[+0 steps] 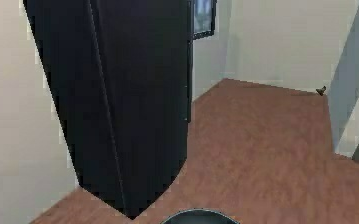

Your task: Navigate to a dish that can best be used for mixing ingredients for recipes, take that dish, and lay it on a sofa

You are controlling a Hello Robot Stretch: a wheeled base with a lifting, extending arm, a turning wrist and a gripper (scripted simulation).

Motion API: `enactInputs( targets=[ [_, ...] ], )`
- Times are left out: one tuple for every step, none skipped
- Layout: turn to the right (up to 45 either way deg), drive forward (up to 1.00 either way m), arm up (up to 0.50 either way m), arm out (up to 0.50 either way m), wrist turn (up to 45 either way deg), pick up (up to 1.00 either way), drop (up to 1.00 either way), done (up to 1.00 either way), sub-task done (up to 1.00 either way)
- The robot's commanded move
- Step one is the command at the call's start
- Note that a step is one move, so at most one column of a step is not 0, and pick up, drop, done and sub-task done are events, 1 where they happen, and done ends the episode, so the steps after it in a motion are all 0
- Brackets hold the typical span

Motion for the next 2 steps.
enactInputs(
  targets=[
    [-45.0, 0.0, 0.0, 0.0, 0.0, 0.0, 0.0, 0.0, 0.0],
    [-6.0, 0.0, 0.0, 0.0, 0.0, 0.0, 0.0, 0.0, 0.0]
  ],
)
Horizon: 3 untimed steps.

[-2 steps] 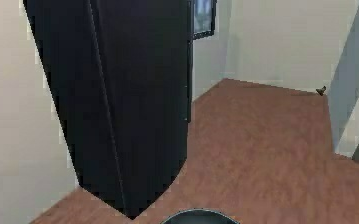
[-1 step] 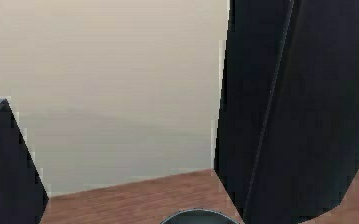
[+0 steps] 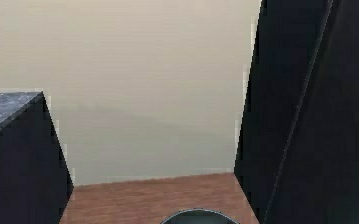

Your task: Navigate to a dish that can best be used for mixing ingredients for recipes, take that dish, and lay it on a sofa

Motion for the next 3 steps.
enactInputs(
  targets=[
    [0.0, 0.3, 0.0, 0.0, 0.0, 0.0, 0.0, 0.0, 0.0],
    [45.0, 0.0, 0.0, 0.0, 0.0, 0.0, 0.0, 0.0, 0.0],
    [36.0, 0.0, 0.0, 0.0, 0.0, 0.0, 0.0, 0.0, 0.0]
  ],
)
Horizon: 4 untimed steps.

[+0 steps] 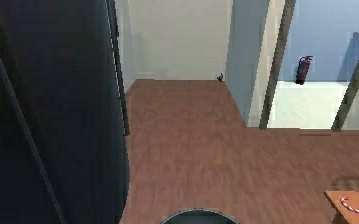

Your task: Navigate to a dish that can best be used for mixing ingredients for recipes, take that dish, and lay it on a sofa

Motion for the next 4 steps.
enactInputs(
  targets=[
    [0.0, 0.85, 0.0, 0.0, 0.0, 0.0, 0.0, 0.0, 0.0],
    [45.0, 0.0, 0.0, 0.0, 0.0, 0.0, 0.0, 0.0, 0.0],
    [3.0, 0.0, 0.0, 0.0, 0.0, 0.0, 0.0, 0.0, 0.0],
    [0.0, 0.5, 0.0, 0.0, 0.0, 0.0, 0.0, 0.0, 0.0]
  ],
)
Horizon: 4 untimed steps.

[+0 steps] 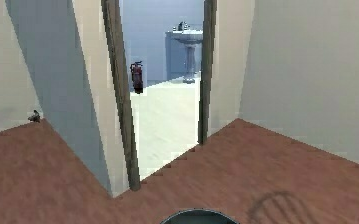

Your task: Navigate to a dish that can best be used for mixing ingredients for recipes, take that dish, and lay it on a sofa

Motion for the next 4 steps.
enactInputs(
  targets=[
    [18.0, 0.0, 0.0, 0.0, 0.0, 0.0, 0.0, 0.0, 0.0],
    [0.0, 0.65, 0.0, 0.0, 0.0, 0.0, 0.0, 0.0, 0.0],
    [-45.0, 0.0, 0.0, 0.0, 0.0, 0.0, 0.0, 0.0, 0.0],
    [-12.0, 0.0, 0.0, 0.0, 0.0, 0.0, 0.0, 0.0, 0.0]
  ],
)
